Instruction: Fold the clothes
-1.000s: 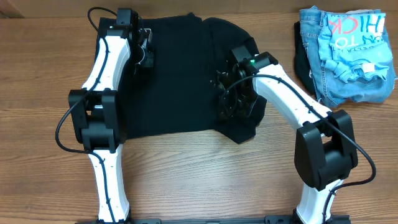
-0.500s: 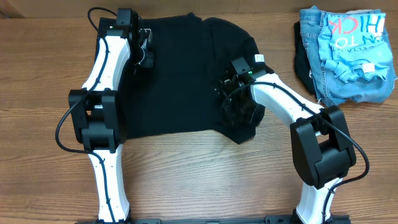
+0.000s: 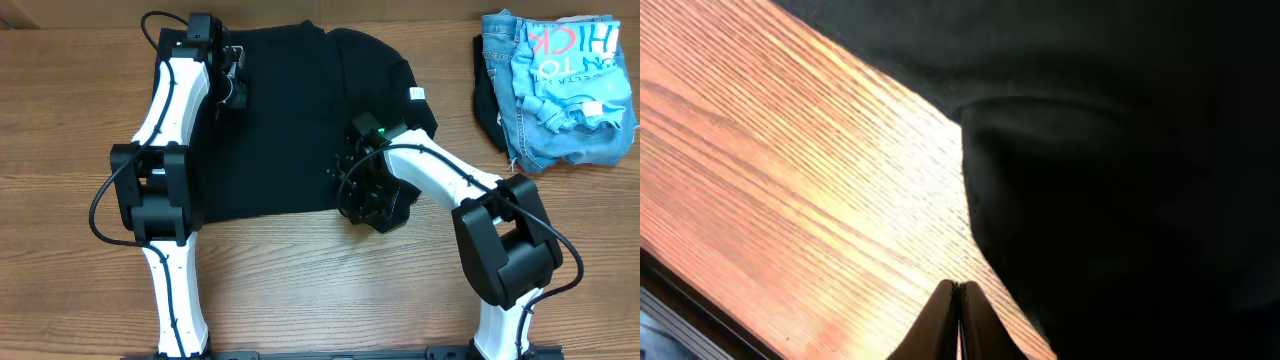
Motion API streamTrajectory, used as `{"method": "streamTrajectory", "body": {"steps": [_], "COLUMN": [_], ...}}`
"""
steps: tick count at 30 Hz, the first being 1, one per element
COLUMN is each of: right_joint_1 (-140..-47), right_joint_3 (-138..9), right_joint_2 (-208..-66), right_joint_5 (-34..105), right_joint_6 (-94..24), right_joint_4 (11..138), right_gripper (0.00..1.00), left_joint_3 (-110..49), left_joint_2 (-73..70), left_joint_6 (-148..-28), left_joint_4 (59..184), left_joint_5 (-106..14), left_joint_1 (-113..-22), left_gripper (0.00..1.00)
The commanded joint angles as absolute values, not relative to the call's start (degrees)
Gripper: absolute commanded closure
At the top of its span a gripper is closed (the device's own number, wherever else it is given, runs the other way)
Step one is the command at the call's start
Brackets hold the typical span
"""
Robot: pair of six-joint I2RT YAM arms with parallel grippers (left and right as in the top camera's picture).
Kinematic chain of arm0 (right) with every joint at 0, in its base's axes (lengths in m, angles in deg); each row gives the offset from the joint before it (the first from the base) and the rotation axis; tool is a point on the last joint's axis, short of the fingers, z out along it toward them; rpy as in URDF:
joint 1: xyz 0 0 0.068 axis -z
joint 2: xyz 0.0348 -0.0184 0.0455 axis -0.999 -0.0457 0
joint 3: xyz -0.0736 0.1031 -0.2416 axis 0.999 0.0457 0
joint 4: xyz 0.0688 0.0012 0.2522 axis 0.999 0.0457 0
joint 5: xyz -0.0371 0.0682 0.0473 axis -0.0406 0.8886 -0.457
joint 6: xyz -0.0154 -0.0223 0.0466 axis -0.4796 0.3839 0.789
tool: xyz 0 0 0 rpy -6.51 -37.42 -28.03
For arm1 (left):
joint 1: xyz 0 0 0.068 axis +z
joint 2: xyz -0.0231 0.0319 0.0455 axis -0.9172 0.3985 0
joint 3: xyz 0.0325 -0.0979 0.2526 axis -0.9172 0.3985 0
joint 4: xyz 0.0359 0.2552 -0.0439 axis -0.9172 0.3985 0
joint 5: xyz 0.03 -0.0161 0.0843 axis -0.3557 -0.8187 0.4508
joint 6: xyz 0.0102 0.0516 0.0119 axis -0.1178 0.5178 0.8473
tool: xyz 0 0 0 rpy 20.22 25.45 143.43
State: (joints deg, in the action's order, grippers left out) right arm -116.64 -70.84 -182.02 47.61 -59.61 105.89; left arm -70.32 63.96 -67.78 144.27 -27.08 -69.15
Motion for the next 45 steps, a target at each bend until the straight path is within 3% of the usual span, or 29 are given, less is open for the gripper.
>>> {"method": "streamTrajectory", "body": {"steps": [1, 3, 6, 10, 17, 24, 32, 35, 38, 39, 40, 41, 43, 45], "right_joint_1": [-117.8, -116.57, -114.19, -113.88, -114.43, -114.82, -117.8, -117.8, -117.8, -117.8, -117.8, -117.8, -117.82, -117.82], "right_joint_3": [-71.63, -76.0, -78.16, -78.01, -75.5, -76.55, -73.44, -71.02, -71.02, -71.02, -71.02, -71.02, -71.06, -71.24], "right_joint_2": [-181.89, -180.21, -178.83, -178.85, -178.85, -178.72, -178.7, -178.7, -178.7, -178.7, -178.7, -178.7, -178.68, -178.66], "right_joint_5": [45.07, 42.21, 35.37, 33.97, 34.06, 39.87, 27.13, 25.08, 22.61, 22.61, 22.63, 22.63, 23.52, 26.89], "right_joint_6": [-59.57, -59.59, -59.81, -62.63, -62.58, -78.36, -76.11, -75.85, -74.36, -74.3, -74.1, -73.9, -73.9, -73.93], "right_joint_4": [106.04, 106.87, 109.45, 110.13, 109.62, 111.2, 107.74, 104.12, 102.35, 102.67, 102.76, 102.76, 103.26, 103.57], "right_gripper": [0.94, 0.89, 0.57, 0.41, 0.41, 0.4, 0.36, 0.38, 0.49, 0.56, 0.73, 0.83, 0.93, 0.96], "left_joint_3": [-70.43, -70.43, -70.43, -70.43, -70.43, -70.43, -70.43, -70.43, -70.43, -70.43, -70.43, -70.43, -70.43, -70.41], "left_joint_2": [64.81, 64.81, 64.81, 64.81, 64.81, 64.81, 64.81, 64.81, 64.81, 64.81, 64.81, 64.81, 64.81, 64.81], "left_joint_6": [-66.6, -66.6, -66.62, -66.62, -66.6, -66.6, -66.58, -66.6, -66.6, -66.6, -66.6, -66.6, -66.6, -66.6], "left_joint_4": [144.16, 144.18, 144.2, 144.18, 144.11, 143.54, 142.45, 142.43, 142.63, 142.69, 142.65, 142.65, 142.67, 142.69], "left_joint_5": [-26.69, -26.69, -26.71, -26.71, -26.71, -26.71, -26.69, -26.69, -26.69, -26.69, -26.69, -26.69, -26.69, -26.69], "left_joint_1": [-69.1, -69.1, -69.1, -69.1, -69.1, -69.1, -69.06, -68.95, -68.67, -68.56, -68.4, -68.3, -68.27, -68.27], "left_gripper": [0.75, 0.71, 0.55, 0.53, 0.52, 0.52, 0.52, 0.51, 0.51, 0.52, 0.52, 0.51, 0.52, 0.52]}}
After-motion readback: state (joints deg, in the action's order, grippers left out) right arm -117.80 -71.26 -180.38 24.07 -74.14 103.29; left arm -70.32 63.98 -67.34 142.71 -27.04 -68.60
